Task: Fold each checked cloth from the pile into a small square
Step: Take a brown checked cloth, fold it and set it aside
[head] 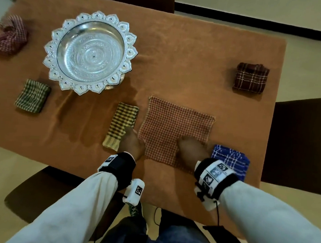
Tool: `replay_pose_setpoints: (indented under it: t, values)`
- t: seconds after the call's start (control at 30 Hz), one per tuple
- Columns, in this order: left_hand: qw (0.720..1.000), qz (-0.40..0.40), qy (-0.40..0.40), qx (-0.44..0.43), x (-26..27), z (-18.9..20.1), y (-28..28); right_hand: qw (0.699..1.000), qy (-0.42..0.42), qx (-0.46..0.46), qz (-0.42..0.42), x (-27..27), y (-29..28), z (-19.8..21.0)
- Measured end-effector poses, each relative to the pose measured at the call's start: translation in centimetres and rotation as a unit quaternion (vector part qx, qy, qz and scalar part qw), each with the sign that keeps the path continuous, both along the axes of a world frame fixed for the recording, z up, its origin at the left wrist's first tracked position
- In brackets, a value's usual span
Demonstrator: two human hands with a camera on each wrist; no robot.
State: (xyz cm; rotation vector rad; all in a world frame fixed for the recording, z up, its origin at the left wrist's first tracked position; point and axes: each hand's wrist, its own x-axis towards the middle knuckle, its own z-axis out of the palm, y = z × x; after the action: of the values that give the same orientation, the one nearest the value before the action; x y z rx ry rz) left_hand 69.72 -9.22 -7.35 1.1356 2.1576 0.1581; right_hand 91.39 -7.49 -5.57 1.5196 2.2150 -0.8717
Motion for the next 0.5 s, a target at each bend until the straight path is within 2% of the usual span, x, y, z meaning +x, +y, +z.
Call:
replay_pose_setpoints:
  t: [0.1,0.2,0.27,0.4,0.5]
  values:
    - [0.994,-0.025,-0.065,0.088,-1.1,0.5,-0.2,0.999,-0.033,-0.032,-0.010,-0.5,-4.0,-1.2]
    - [0.979,-0.083,-0.176,0.061,-2.8,1.2,-0.3,0.999,-0.042,0.022,-0.019,-0.3,-5.6,-1.9]
    - [0.965,-0.136,-0.216,0.053,-3.7,1.9,-0.4,0.997,-0.041,0.062,-0.034,-0.3,-6.4,-2.3]
    - [0.937,-0.286,-0.166,0.114,-5.4,1.7,-0.2,0.995,-0.027,0.069,-0.072,-0.4,-6.4,-2.0]
    - [0.931,-0.323,-0.121,0.122,-6.3,1.3,0.1,0.992,-0.035,0.068,-0.100,0.5,-6.3,-1.7]
